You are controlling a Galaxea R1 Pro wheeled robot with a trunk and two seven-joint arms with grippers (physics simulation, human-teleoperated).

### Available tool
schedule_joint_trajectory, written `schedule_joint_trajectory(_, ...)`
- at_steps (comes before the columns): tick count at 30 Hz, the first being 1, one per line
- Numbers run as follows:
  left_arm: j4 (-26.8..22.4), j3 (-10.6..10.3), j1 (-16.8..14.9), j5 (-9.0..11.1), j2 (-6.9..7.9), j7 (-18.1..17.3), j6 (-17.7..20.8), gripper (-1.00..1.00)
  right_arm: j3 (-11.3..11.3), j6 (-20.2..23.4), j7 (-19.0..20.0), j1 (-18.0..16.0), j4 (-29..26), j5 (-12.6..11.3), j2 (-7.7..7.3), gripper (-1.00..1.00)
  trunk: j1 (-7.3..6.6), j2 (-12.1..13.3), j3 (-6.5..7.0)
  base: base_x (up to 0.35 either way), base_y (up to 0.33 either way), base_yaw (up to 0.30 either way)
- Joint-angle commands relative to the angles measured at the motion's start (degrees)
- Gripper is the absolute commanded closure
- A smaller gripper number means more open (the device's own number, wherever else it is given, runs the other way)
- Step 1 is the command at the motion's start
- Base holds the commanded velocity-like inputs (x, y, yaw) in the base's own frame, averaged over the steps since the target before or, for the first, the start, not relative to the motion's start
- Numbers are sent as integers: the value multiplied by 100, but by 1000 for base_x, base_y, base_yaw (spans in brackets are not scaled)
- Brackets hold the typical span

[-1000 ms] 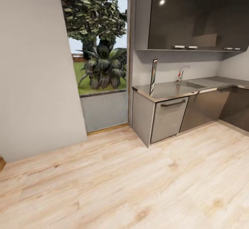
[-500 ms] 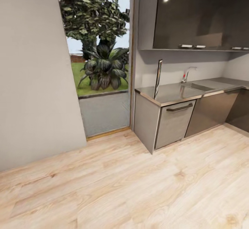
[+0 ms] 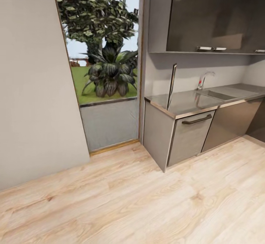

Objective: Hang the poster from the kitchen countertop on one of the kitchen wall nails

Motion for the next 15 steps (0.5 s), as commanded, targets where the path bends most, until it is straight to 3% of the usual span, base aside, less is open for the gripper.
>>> schedule_joint_trajectory(1,-6,5,2,-1,1,0,-10,-100,15,-17,-4,-4,5,8,-3,-100,4,-2,-4,339,0,0)
schedule_joint_trajectory(10,-6,-1,2,4,54,0,-10,-100,25,-25,-1,-4,-103,-2,86,-100,4,-2,-4,323,0,0)
schedule_joint_trajectory(14,-6,-9,2,0,71,0,-10,-100,40,-12,-7,-4,-604,26,285,-100,4,-2,-4,119,0,0)
schedule_joint_trajectory(15,-6,-10,2,2,77,0,-10,-100,46,12,-5,-4,-958,31,342,-100,4,-2,-4,53,0,0)
